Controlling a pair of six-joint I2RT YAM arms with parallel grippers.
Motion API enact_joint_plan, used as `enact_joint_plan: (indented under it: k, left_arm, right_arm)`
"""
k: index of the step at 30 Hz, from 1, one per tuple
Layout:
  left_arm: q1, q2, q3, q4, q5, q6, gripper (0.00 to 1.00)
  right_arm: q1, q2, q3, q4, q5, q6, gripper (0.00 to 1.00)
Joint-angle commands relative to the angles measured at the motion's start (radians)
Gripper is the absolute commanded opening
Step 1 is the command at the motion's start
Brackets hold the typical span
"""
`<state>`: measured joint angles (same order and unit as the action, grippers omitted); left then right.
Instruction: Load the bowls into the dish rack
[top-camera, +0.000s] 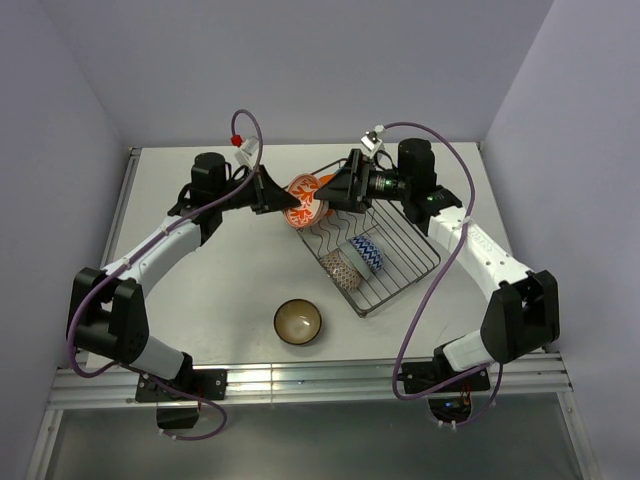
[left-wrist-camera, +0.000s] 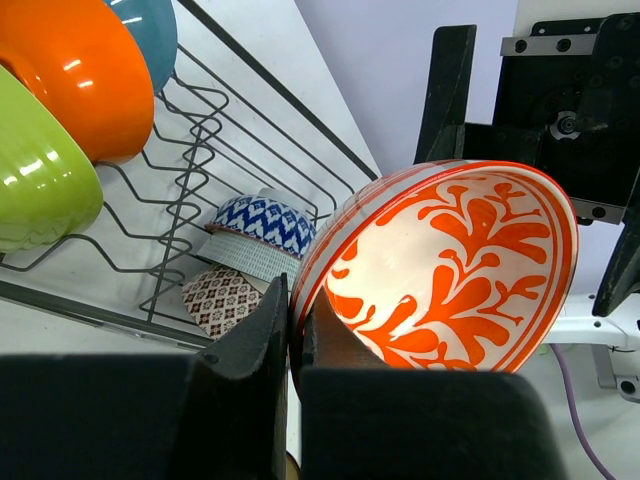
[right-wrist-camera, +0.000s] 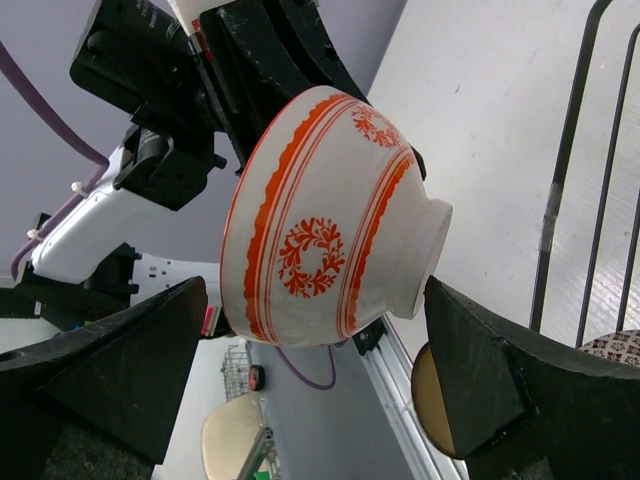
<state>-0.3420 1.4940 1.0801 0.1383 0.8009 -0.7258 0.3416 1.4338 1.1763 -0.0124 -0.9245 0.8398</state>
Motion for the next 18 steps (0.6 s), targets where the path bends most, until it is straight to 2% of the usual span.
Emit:
enact_joint_plan:
  k: [1,9,14,18]
  left_arm:
    - [-0.005,-0.044,0.01,0.092,0.032,-0.03,0.0]
    - [-0.006,-0.049,0.006,0.095,0.02,-0.03,0.0]
    - [-0.011,-0.048,0.007,0.092,0.006,-0.032,0.0]
    - [-0.022,-0.048,0.017,0.084,-0.011,-0.031,0.0]
  right_arm:
    - [0.011,0.013,0.014,0.035,-0.004,0.005,0.96]
    - [0.016,0.019,0.016,0.022,0.003,-0.001,0.93]
    - [0.017,0.03,0.019,0.031,-0.01,0.005,0.83]
    - [0.02,0.037,0.026,0.029,-0.011,-0.001,0.67]
